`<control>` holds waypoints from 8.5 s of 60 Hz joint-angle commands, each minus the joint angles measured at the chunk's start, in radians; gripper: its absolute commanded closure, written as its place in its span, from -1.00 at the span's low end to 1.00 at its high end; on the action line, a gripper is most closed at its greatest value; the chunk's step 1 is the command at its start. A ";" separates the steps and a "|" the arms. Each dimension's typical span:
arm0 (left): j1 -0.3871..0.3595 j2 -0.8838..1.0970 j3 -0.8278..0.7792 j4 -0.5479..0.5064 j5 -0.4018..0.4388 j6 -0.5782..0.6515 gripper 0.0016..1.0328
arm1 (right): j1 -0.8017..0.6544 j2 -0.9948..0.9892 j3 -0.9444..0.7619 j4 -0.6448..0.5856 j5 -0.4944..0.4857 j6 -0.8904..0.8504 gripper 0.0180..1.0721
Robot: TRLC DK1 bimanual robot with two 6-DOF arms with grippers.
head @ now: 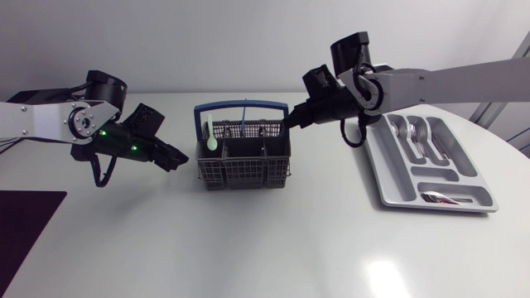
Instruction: Unload the cutlery basket into the drawer organizer.
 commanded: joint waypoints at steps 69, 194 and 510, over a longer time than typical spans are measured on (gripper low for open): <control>-0.055 -0.090 -0.060 -0.006 0.005 -0.001 -0.09 | -0.638 -0.229 0.141 -0.908 -0.082 -0.456 0.88; -0.043 0.140 0.081 0.049 0.006 -0.035 0.02 | 0.030 0.049 0.000 -0.269 0.026 -0.068 0.61; -0.210 -0.392 -0.384 0.106 -0.061 0.123 0.12 | 0.114 -0.079 -0.187 0.006 -0.143 -0.016 0.86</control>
